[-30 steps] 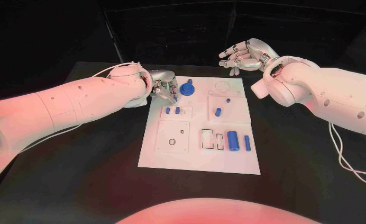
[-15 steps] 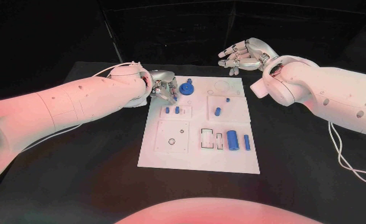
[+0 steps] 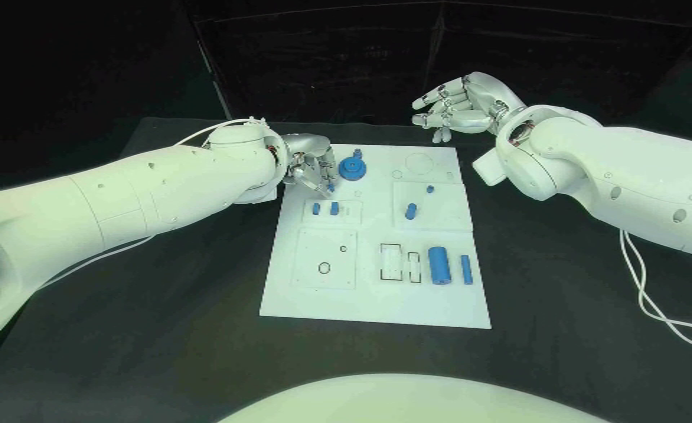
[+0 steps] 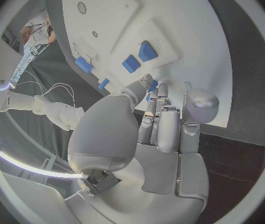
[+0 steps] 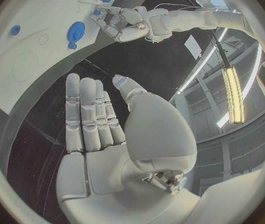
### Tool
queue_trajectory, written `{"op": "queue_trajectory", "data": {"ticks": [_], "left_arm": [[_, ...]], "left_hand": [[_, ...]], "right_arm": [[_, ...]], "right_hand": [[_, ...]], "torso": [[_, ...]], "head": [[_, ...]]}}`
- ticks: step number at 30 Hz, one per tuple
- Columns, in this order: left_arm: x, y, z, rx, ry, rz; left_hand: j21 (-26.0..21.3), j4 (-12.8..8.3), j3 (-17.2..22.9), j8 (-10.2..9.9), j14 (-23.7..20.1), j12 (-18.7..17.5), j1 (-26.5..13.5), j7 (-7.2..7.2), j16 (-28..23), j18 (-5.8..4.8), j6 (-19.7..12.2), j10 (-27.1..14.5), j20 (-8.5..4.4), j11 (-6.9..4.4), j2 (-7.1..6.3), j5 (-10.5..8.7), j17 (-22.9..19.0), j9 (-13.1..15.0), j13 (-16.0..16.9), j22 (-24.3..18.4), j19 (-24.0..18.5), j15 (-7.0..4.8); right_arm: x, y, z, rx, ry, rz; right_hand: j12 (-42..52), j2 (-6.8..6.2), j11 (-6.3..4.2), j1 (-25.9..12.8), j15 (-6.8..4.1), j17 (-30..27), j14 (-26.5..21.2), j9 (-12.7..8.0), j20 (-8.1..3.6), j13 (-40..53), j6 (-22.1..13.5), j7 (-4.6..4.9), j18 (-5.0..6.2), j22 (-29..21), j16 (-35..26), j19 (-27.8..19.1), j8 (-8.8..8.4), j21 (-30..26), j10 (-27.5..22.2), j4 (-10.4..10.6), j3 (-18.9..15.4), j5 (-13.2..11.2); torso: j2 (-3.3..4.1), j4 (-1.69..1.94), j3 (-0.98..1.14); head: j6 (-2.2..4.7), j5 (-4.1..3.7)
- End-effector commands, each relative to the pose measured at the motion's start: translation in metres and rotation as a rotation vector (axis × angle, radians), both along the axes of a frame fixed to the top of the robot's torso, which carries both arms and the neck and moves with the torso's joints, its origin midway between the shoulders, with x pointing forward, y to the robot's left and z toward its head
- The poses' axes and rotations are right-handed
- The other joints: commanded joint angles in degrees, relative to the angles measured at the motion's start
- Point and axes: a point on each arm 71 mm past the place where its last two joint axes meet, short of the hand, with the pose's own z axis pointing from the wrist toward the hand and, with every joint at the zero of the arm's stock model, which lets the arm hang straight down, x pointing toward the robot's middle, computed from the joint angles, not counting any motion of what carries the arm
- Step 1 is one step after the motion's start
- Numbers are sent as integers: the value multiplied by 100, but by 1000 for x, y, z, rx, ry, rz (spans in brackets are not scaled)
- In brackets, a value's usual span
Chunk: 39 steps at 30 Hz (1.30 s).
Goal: Assemble the parts on the task board
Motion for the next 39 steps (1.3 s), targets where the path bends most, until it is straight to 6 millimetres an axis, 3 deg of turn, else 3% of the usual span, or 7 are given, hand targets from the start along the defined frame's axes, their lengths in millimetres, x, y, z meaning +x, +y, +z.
{"op": "queue_trajectory", "data": {"ticks": [1, 7, 14, 22, 27, 31, 39], "left_arm": [[0, 1, 0, 7, -1, 3], [1, 4, 2, 0, -17, 14], [2, 15, 4, -16, -48, 42], [4, 41, 11, -101, -63, 117], [4, 59, 20, -288, -46, 196], [-1, 70, 28, -526, -12, 249], [-16, 67, 35, -915, 103, 285]], "left_hand": [[5, 8, 13, -45, 141, -39, 1, 2, -23, -40, -64, 18, 25, 9, -89, -23, -14, -10, -8, 12, -7, 8], [-26, 10, 11, -179, 136, -113, -19, -25, -33, -35, -229, -4, 31, 19, -142, -23, -41, -13, -8, -10, -23, 15], [-190, -4, -65, -213, 114, -340, -13, -242, -60, -12, -509, -438, 90, 135, -218, -24, -114, -5, -24, -166, -87, 101], [-383, 3, -147, -170, 113, -390, 40, -141, -52, 29, -454, -680, 141, 192, -163, -22, -127, 18, -8, -360, -139, 150], [-477, -86, 72, -25, 112, -123, 230, 77, -33, 62, -88, -240, 113, 111, -11, -16, -100, 58, 67, -448, -159, 86], [-497, -162, 249, 54, 71, 15, 300, 98, -86, 62, 82, -58, 95, 100, 17, -15, -206, 65, 105, -464, -163, 81], [-905, -133, 301, 117, -77, 106, 184, 110, -296, 140, 197, -47, 97, 102, 1, -16, -598, 58, 129, -881, -333, 87]], "right_arm": [[0, 0, 1, 0, -4, 7], [0, -1, 0, -25, 10, 13], [3, -7, -3, -108, -2, 28], [3, -18, -4, -277, -67, 32], [-4, -18, -3, -454, -124, 27], [-11, -18, -6, -604, -185, 41], [-24, -15, -24, -756, -246, 79]], "right_hand": [[3, 28, 4, 12, 4, -10, -40, 7, 10, -7, -36, -16, 22, -8, 28, 14, 34, -29, -44, 33, 1, 19], [-32, 6, 20, 28, 13, -34, -46, 1, 13, -50, -65, -5, 20, -8, 43, 22, 44, -31, -121, 42, -10, -73], [-473, 46, 71, 94, 34, 244, 274, 6, 25, -481, 108, 10, 29, 49, 444, 192, 148, 85, -439, 86, 38, -455], [-982, 122, -28, 416, -96, 1703, 1157, -14, -101, -1105, 487, -105, 44, 220, 1524, 570, 168, 439, -32, -70, 383, -800], [-1146, 111, -105, 523, -179, 2504, 1528, -23, -196, -1292, 715, -174, 41, 331, 1950, 827, 150, 681, 286, -237, 664, -990], [-1273, 18, -131, 434, -189, 2738, 1609, -30, -213, -1391, 793, -186, 12, 508, 2058, 931, 91, 824, 411, -264, 745, -1042], [-1420, -160, -124, 246, -185, 2944, 1668, -40, -211, -1486, 730, -241, -27, 745, 2170, 1051, -40, 986, 290, -224, 710, -1024]], "torso": [[3, 3, -3], [1, 6, -4], [-10, -4, -2], [-9, 14, -6], [0, 8, 0], [6, 5, -10], [-8, 5, -13]], "head": [[7, 5], [24, 3], [82, 8], [136, -16], [163, -51], [200, -214], [230, -371]]}}
